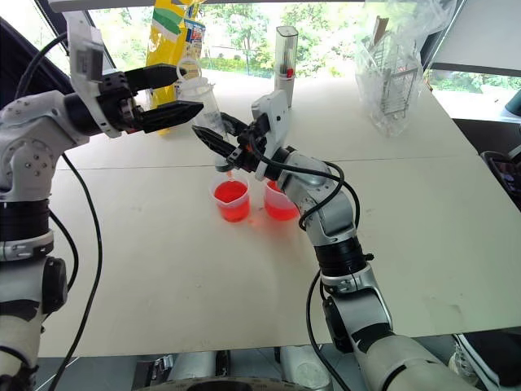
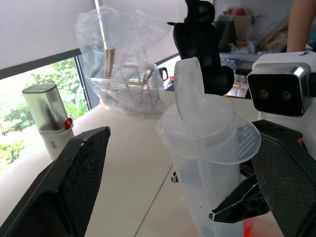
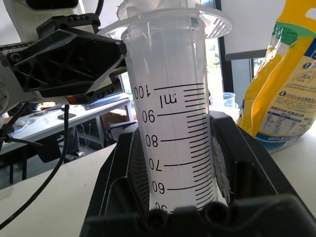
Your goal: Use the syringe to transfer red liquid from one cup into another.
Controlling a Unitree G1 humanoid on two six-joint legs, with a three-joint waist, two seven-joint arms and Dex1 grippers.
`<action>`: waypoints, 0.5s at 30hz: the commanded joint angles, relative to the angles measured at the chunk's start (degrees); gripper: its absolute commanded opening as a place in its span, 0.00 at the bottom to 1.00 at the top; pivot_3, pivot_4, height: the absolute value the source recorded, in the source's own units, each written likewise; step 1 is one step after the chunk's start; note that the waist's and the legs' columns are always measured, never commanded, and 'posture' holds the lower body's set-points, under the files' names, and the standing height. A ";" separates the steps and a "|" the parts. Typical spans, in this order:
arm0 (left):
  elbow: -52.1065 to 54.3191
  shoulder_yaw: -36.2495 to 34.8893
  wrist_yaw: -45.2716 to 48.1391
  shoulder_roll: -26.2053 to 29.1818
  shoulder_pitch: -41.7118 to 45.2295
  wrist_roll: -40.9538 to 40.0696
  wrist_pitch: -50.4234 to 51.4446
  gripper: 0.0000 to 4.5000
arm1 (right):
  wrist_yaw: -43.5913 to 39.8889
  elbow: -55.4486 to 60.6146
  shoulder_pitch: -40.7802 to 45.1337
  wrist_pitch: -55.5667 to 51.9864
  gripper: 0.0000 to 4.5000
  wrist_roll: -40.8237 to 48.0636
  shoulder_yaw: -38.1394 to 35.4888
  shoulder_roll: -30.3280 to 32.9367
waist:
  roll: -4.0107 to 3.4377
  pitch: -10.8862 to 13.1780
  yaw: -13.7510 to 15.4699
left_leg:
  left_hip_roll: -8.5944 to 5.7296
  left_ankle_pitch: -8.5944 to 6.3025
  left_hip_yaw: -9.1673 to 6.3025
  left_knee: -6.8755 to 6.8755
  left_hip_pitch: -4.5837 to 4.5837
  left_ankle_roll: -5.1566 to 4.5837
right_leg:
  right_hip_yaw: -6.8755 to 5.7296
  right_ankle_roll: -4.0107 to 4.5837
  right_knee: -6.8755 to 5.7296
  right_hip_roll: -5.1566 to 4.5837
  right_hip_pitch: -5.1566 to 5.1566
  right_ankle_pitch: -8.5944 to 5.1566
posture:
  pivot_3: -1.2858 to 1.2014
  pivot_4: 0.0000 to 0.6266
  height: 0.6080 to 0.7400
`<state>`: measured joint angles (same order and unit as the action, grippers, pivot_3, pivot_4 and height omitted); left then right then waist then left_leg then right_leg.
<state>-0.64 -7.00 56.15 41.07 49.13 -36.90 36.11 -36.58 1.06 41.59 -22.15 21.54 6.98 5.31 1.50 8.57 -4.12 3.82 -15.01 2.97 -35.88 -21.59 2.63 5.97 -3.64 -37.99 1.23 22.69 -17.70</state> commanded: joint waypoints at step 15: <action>9.23 -9.99 -5.50 2.39 -13.25 -3.84 0.93 0.98 | 2.33 4.87 2.57 -6.98 0.30 3.51 -3.89 1.77 | 0.05 0.02 -0.12 | 0.02 0.00 0.03 0.01 -0.01 0.01 | 0.00 0.00 0.03 -0.10 0.00 0.00 | 0.52 0.24 1.00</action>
<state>6.15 -16.48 50.25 42.21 36.07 -40.56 37.18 -35.19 2.31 40.89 -28.10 22.89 5.64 6.88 1.55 8.59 -4.23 3.83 -15.02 3.00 -35.86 -21.61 2.64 5.97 -3.64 -37.98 1.13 22.72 -17.69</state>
